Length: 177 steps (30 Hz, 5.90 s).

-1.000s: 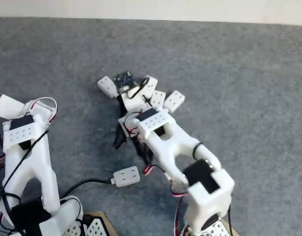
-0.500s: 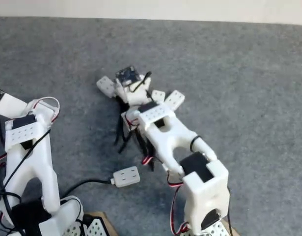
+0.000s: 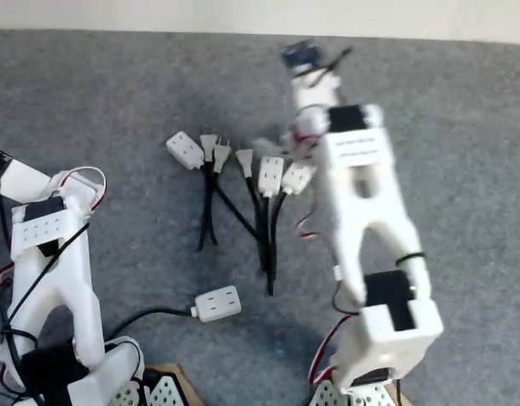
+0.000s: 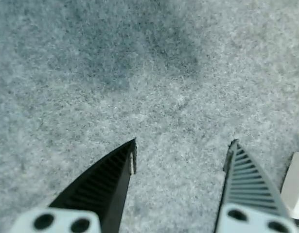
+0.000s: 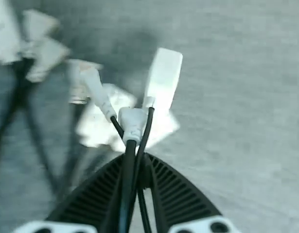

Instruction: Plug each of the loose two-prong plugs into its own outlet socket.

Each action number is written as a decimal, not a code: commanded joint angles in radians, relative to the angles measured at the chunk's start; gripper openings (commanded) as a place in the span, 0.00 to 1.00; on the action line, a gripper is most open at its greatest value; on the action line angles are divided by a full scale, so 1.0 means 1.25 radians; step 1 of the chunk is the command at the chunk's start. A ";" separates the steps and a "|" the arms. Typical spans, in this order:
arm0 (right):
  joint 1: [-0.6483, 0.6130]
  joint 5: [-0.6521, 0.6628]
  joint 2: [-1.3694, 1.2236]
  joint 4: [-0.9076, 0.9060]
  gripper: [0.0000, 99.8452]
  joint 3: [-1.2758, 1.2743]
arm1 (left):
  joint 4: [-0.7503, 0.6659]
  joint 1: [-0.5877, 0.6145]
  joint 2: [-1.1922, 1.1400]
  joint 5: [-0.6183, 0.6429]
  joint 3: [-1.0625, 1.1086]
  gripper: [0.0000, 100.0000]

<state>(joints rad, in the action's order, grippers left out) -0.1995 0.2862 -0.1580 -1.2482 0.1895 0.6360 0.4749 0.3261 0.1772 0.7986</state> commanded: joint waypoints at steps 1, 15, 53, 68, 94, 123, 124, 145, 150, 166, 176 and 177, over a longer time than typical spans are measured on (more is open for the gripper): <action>0.148 0.058 0.058 -0.012 0.01 0.072 | -0.011 -0.015 0.009 0.000 -0.004 0.30; 0.391 0.230 -0.004 0.191 0.01 -0.271 | -0.023 -0.033 0.009 0.000 0.010 0.30; 0.155 0.394 -0.020 0.182 0.23 -0.182 | -0.023 -0.041 0.009 -0.001 0.014 0.30; 0.166 0.249 -0.504 0.242 0.23 0.262 | -0.023 -0.052 0.009 -0.002 0.014 0.30; 0.192 0.257 -0.429 -0.413 0.01 0.647 | -0.075 -0.073 0.009 -0.060 0.046 0.30; -0.044 0.188 0.319 0.414 0.01 -0.927 | -0.075 -0.085 0.009 -0.060 0.048 0.30; -0.039 0.188 0.296 0.416 0.01 -0.927 | -0.075 -0.085 0.009 -0.060 0.048 0.30; -0.013 0.233 0.238 0.414 0.01 -0.922 | -0.076 -0.098 0.009 -0.061 0.057 0.30; -0.013 0.233 0.238 0.414 0.08 -0.922 | -0.076 -0.098 0.009 -0.061 0.057 0.30; -0.018 0.237 0.239 0.412 0.01 -0.925 | -0.076 -0.098 0.009 -0.061 0.057 0.30; -0.053 0.176 0.495 0.091 0.00 -0.695 | 0.194 -0.126 0.015 -0.230 -0.094 0.30; -0.079 0.149 0.547 0.074 0.00 -0.682 | 0.258 -0.142 0.018 -0.257 -0.131 0.30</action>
<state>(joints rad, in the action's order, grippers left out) -0.2440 0.5409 0.3345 -1.0671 -0.7725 0.7465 0.3491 0.3261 -0.0591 0.7741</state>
